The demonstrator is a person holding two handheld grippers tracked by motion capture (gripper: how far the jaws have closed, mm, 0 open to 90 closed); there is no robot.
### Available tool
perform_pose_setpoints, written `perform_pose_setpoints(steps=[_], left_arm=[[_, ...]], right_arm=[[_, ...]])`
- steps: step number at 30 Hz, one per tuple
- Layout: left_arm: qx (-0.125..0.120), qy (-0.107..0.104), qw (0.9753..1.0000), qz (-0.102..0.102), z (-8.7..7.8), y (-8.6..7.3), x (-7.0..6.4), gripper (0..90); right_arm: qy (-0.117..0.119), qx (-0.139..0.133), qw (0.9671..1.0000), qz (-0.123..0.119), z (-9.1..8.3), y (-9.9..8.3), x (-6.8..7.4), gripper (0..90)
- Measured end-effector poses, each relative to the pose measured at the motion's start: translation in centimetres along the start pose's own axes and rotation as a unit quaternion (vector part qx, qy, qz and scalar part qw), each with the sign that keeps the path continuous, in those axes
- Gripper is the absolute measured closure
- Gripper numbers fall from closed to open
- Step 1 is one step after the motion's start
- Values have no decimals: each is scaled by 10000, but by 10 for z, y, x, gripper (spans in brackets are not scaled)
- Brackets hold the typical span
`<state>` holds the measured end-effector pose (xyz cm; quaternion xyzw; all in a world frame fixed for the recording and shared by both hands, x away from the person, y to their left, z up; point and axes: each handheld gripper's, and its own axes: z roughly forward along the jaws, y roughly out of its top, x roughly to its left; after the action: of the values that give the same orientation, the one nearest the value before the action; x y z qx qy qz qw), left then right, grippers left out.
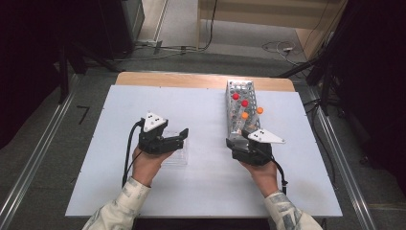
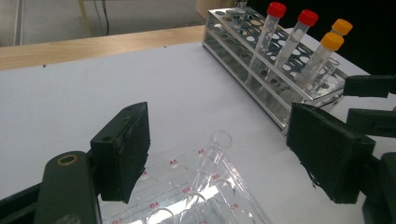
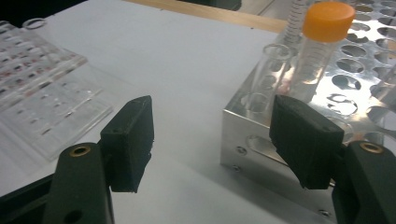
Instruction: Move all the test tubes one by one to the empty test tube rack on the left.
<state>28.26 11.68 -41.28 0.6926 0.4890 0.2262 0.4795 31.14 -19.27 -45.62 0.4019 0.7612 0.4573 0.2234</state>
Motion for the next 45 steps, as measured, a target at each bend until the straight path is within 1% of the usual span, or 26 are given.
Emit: perform_pose_setpoints(steps=[5, 7, 9, 10, 12, 13, 14, 17, 20, 25, 26, 29, 31, 37, 40, 45], left_arm=[[-42, 50, 10000, -5, -2, 1, 1, 198], [-59, 60, 10000, -24, -3, 1, 1, 189], [-67, 68, 10000, -29, -3, 1, 1, 189], [-60, 72, 10000, -25, -3, 1, 1, 189], [-55, 83, 9999, -17, -3, 1, 1, 189], [-57, 90, 9999, -17, -3, 1, 0, 189], [-62, 89, 9999, -12, -2, 1, 0, 189], [-61, 78, 9999, -18, -2, 1, -1, 189], [-42, 70, 10000, -15, -2, 0, -1, 189], [-42, 64, 10000, -14, -2, 0, -1, 189], [-42, 63, 10000, -13, -2, 0, -1, 189], [-46, 61, 10000, -16, -2, 0, -1, 190], [-44, 61, 10000, -13, -2, 0, -1, 190], [-47, 54, 10000, -14, -2, 0, -1, 190], [-48, 54, 10000, -21, -2, 0, -1, 190], [-57, 51, 10000, -28, -3, 1, -1, 190]], right_arm=[[-103, 10, 9999, 41, 9, 1, -5, 307], [-141, 12, 9999, 62, 12, 2, -8, 338], [-170, -7, 9998, 86, 12, 2, -9, 346], [-209, -39, 9997, 74, 13, 3, -11, 387], [-240, -87, 9996, 112, 14, 5, -13, 423], [-240, -87, 9996, 112, 14, 5, -13, 423], [-229, -129, 9995, 178, 15, 6, -15, 479], [-279, -106, 9993, 226, 18, 7, -16, 543], [-334, -100, 9991, 228, 20, 6, -17, 585], [-394, -170, 9987, 264, 21, 7, -18, 638], [-389, -148, 9988, 258, 23, 7, -18, 662], [-409, -130, 9988, 249, 24, 6, -18, 676], [-436, -158, 9986, 250, 25, 6, -18, 704], [-453, -173, 9985, 241, 27, 6, -18, 724], [-462, -174, 9986, 209, 27, 6, -17, 728], [-501, -255, 9984, 98, 23, 9, -13, 733]])
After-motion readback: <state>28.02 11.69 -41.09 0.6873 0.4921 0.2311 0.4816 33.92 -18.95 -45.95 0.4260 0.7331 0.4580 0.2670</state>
